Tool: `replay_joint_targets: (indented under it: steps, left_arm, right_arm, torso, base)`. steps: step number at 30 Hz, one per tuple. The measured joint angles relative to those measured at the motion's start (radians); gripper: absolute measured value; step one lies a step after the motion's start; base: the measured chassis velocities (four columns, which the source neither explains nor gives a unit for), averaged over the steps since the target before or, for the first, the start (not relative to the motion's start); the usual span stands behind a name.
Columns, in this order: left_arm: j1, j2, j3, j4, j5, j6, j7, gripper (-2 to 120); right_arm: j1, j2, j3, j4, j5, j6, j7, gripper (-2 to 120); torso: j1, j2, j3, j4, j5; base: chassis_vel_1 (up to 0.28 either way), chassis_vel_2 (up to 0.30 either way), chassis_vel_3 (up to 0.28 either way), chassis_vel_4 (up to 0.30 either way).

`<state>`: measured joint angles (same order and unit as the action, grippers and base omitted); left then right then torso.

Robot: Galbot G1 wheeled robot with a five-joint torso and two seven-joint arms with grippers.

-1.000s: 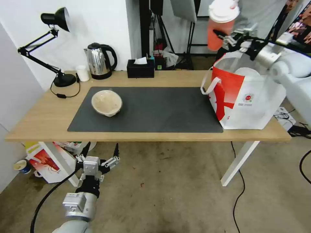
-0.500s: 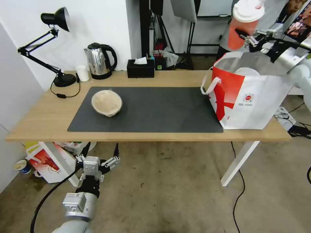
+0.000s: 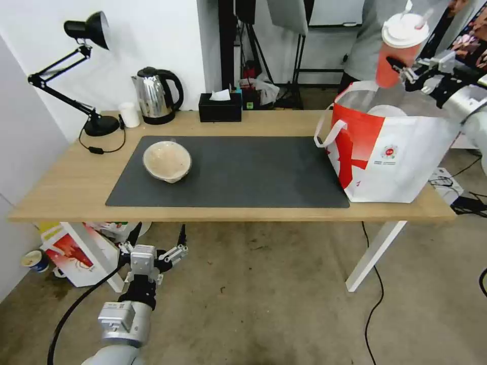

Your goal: Pick up the trash from the table and place it into the takeout bag.

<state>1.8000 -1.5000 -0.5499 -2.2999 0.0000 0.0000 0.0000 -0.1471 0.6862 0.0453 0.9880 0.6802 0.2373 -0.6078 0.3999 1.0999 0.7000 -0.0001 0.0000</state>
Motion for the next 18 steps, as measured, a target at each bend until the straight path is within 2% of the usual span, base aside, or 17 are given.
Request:
replay_joint_targets:
  steps: [6, 12, 18]
  left_arm:
    - [0.000, 0.000, 0.000, 0.000, 0.000, 0.000, 0.000, 100]
    - [0.000, 0.000, 0.000, 0.000, 0.000, 0.000, 0.000, 100]
    - [0.000, 0.000, 0.000, 0.000, 0.000, 0.000, 0.000, 100]
  right_arm:
    - [-0.013, 0.014, 0.014, -0.032, -0.036, 0.011, 0.025, 6]
    - [-0.024, 0.037, 0.024, -0.062, -0.094, 0.025, 0.110, 6]
    - [-0.026, 0.043, 0.021, -0.054, -0.100, 0.026, 0.150, 6]
  torso:
    - [0.000, 0.000, 0.000, 0.0000, 0.0000]
    - [0.000, 0.000, 0.000, 0.0000, 0.0000]
    - [0.000, 0.000, 0.000, 0.0000, 0.0000]
  base:
    - [0.000, 0.000, 0.000, 0.000]
    - [0.000, 0.000, 0.000, 0.000]
    - [0.000, 0.000, 0.000, 0.000]
